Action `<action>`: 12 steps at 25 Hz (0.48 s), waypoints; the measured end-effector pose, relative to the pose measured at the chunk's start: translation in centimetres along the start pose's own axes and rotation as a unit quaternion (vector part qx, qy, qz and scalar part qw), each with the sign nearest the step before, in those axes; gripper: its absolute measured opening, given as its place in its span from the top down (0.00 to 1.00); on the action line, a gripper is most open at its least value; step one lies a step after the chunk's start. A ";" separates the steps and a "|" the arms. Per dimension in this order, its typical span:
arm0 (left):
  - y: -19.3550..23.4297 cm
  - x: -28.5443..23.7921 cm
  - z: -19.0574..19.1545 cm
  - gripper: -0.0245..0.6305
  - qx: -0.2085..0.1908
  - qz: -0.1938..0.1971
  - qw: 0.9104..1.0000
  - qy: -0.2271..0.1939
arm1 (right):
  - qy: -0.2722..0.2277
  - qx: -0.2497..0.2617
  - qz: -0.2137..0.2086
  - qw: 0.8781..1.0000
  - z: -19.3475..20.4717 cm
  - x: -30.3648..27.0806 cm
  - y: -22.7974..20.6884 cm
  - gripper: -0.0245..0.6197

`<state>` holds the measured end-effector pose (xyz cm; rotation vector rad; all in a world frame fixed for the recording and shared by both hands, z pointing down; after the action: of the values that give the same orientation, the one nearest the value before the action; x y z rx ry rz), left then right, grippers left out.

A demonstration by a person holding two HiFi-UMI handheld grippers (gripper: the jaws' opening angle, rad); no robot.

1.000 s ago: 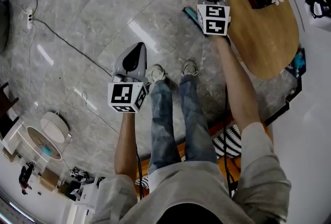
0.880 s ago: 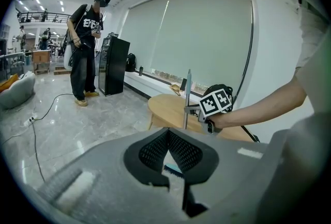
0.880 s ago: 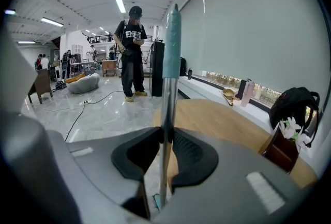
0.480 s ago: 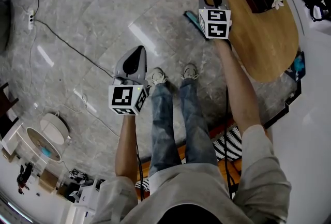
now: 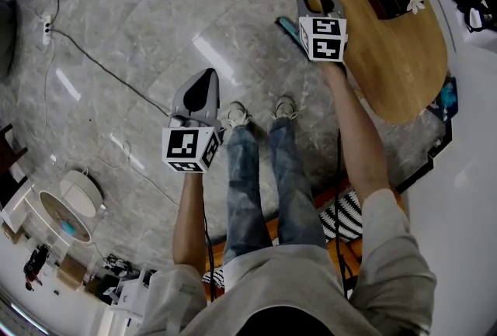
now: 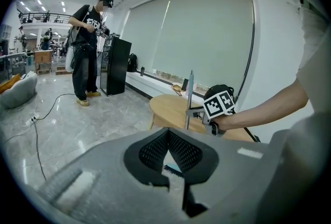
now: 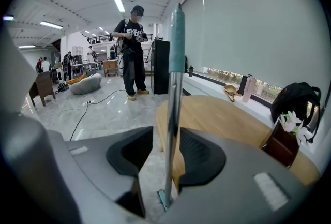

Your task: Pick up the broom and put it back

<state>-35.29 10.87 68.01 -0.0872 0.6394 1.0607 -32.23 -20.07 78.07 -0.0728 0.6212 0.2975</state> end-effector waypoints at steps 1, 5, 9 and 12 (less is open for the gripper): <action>0.0 0.1 -0.1 0.96 -0.001 0.000 1.000 -0.001 | -0.001 -0.004 0.003 1.000 0.1 0.3 -0.1 0.71; -0.2 0.4 -0.4 0.96 -0.002 0.000 1.000 -0.005 | -0.008 -0.013 0.009 1.000 0.1 1.5 -0.6 0.70; -0.6 0.7 -0.8 0.96 -0.004 -0.001 1.000 -0.010 | -0.030 -0.021 0.019 0.999 -0.4 3.9 -1.0 0.70; -0.9 0.9 -1.3 0.96 -0.003 -0.002 1.000 -0.015 | -0.047 -0.027 0.022 0.998 -0.6 6.1 -1.2 0.72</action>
<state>-34.79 10.61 66.31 -0.0772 0.6081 1.0590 -27.50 -19.79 74.01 -0.0967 0.5216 0.3578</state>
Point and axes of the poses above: the fingertips, and each gripper's own axes: x backward along the fingers, y to its left, z out of its underside, the point moved 5 cm from there along x, backward along the fingers, and after that the axes turned 3 degrees about -z, right-handed, at the moved point
